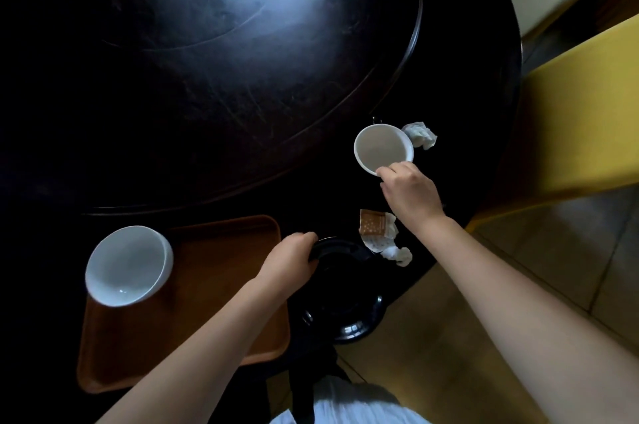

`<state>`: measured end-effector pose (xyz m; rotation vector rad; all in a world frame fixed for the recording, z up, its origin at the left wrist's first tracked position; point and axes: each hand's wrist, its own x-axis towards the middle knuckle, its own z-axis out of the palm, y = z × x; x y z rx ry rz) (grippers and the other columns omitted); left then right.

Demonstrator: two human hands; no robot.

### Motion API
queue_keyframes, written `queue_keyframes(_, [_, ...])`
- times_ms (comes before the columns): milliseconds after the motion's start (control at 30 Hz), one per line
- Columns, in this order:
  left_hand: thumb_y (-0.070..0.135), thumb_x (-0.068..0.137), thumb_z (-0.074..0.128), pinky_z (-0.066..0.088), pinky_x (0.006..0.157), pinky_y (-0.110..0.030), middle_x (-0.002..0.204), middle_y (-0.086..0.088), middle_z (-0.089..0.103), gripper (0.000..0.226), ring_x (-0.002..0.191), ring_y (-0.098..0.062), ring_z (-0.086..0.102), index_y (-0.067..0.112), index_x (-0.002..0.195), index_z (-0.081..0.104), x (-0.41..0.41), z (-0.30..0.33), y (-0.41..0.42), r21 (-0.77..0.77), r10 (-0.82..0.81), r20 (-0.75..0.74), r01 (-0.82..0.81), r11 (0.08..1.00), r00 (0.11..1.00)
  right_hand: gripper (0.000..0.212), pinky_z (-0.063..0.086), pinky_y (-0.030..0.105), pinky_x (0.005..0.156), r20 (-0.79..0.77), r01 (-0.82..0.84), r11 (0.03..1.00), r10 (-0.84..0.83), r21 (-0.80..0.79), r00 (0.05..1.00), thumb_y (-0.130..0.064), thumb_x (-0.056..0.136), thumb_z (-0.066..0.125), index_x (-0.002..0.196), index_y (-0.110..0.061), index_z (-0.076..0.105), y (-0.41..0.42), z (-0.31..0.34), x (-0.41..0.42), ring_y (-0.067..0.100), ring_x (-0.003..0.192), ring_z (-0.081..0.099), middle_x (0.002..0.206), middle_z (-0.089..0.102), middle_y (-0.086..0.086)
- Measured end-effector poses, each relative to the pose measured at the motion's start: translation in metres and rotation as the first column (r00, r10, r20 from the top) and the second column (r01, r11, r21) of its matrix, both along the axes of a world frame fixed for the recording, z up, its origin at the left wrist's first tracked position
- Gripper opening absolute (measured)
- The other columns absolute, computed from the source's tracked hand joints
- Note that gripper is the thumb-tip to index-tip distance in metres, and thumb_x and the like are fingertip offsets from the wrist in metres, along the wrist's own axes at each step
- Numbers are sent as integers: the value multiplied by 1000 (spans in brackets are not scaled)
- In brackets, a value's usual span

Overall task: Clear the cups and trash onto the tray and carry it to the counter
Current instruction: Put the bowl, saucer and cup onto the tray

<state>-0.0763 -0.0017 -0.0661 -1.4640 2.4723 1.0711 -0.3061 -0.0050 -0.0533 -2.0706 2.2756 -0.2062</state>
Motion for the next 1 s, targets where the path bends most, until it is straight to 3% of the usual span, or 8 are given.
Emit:
queue_keyframes(67, [10,82,54,54,68,-36,88,-4,66,15,80,-22,63,11,92,65,3,3,-7,74,61,12,-61,995,998,7,50,35,47,80,36,999,-34,-26,996,8,71,64,74,1,64,-3,-3,-3,34,74,59,71,63,16])
queue_keyframes(200, [11,83,59,49,63,-15,87,2,67,16,78,-10,63,14,95,69,9,12,-14,204,85,-15,-80,976,996,4,52,37,52,143,18,995,-4,-98,990,4,72,67,76,2,65,-2,-5,-6,35,76,61,73,64,16])
queue_keyframes(300, [13,83,61,51,67,-16,86,6,65,18,82,-8,63,13,99,70,17,23,-10,246,142,-64,-122,961,988,12,56,37,58,144,-29,987,52,-160,988,3,71,71,83,2,67,2,-3,-10,34,75,63,75,66,16])
queue_keyframes(400, [12,84,62,51,60,-15,79,14,63,19,75,-2,63,12,101,70,34,30,0,320,320,-111,-271,908,941,16,55,37,66,167,-18,978,54,-210,984,2,73,71,88,2,67,10,2,-11,34,76,64,78,68,16])
queue_keyframes(533, [5,84,61,53,56,-17,71,8,72,23,70,-5,70,27,80,69,63,33,17,489,624,-212,-471,734,752,14,55,34,72,167,-50,957,101,-287,981,0,76,69,90,2,67,25,12,-1,31,79,65,81,69,15])
queue_keyframes(667, [2,85,60,53,56,-16,69,7,75,19,73,-9,71,19,84,69,84,32,35,620,838,-253,-584,524,484,7,53,31,75,149,-100,910,174,-403,973,-5,80,65,87,-2,67,40,25,25,27,78,64,79,68,11])
queue_keyframes(800, [3,85,59,56,57,-17,67,6,75,17,69,-10,71,18,82,67,102,27,47,651,910,-266,-638,412,317,6,51,30,75,132,-233,853,328,-468,935,-8,83,62,86,-7,67,56,36,67,24,79,63,79,68,6])
queue_keyframes(1000, [1,84,60,54,53,-17,65,0,74,14,63,-9,70,13,85,67,121,12,51,671,956,-250,-685,284,152,10,55,33,67,118,-501,770,583,-395,804,-2,87,57,91,-5,66,71,18,121,23,84,63,82,67,7])
